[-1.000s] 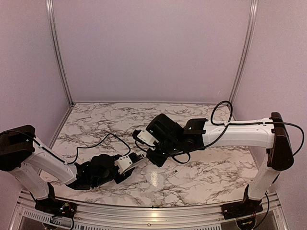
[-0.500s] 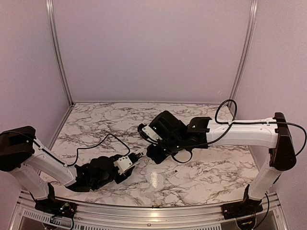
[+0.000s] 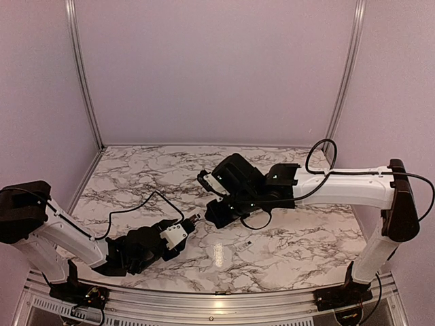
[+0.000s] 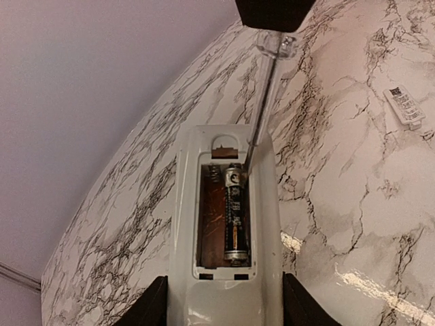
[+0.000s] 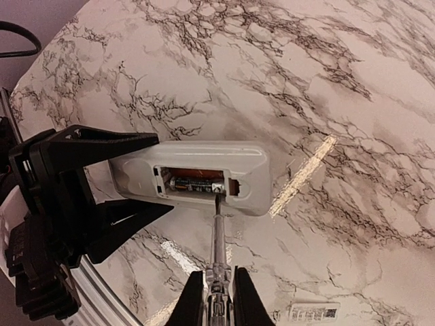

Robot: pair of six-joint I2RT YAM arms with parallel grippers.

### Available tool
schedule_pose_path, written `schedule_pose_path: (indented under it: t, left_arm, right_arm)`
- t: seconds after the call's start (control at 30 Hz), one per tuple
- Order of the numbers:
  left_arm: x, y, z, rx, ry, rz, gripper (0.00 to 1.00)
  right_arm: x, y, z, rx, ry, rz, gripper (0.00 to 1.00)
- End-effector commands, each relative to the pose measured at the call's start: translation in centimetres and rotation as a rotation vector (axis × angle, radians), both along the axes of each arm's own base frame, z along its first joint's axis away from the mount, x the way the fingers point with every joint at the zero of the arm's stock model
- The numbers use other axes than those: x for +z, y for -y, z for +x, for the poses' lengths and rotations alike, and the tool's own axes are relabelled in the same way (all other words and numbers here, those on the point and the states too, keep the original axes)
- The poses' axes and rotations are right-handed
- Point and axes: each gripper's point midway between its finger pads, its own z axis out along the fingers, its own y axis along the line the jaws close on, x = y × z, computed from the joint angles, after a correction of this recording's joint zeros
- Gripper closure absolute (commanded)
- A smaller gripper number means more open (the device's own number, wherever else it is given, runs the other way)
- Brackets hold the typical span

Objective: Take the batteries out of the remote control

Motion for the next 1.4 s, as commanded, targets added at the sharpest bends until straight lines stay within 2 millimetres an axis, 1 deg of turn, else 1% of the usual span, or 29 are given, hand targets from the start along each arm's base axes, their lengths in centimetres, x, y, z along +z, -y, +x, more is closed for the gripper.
schedule_pose_path:
  t: [0.0,0.17,0.2,0.4,0.5,0.77,0.87,0.93,1.1,1.2,1.3,1.37]
  left_arm:
    - [4.1,0.8,0.3,0.035,0.089,-0.144,1.00]
    - [4.1,0.8,0.2,0.057,0.114,-0.118,1.00]
    - [4.1,0.8,0.3,0.063,0.118,-0.114,1.00]
    - [3.7,1.0,0.4,0.094,0.145,-0.067,1.00]
    - [3.4,1.1,0.4,0.106,0.159,-0.049,1.00]
    - [3.5,1.2,0.2,0.092,0.146,-0.074,1.00]
    - [3.6,1.5,0.1,0.078,0.135,-0.087,1.00]
    - [3.6,1.8,0.0,0.072,0.125,-0.095,1.00]
    - [3.6,2.2,0.0,0.067,0.101,-0.105,1.00]
    - [3.2,2.4,0.3,0.080,0.079,-0.091,1.00]
    - [3.1,2.5,1.0,0.094,0.031,-0.110,1.00]
    - [3.0,2.5,1.2,0.094,0.014,-0.118,1.00]
  right_arm:
    - [-0.7,-0.2,0.0,-0.031,-0.067,-0.009,1.00]
    - [-0.8,-0.9,0.4,-0.040,-0.075,-0.013,1.00]
    - [-0.8,-1.1,0.2,-0.029,-0.096,-0.010,1.00]
    - [-0.2,-2.2,0.9,-0.019,-0.146,0.011,1.00]
    - [-0.5,-2.2,1.3,-0.022,-0.146,-0.001,1.00]
    - [-1.1,-1.1,1.7,-0.051,-0.126,-0.043,1.00]
    - [-1.4,-0.2,1.7,-0.072,-0.116,-0.057,1.00]
    - [-1.5,0.5,2.2,-0.102,-0.087,-0.075,1.00]
    - [-1.6,1.6,2.5,-0.144,-0.055,-0.094,1.00]
    - [-1.5,1.9,2.6,-0.151,-0.047,-0.096,1.00]
    - [-1.4,1.8,2.3,-0.142,-0.050,-0.101,1.00]
    - [-1.3,1.9,2.2,-0.145,-0.042,-0.106,1.00]
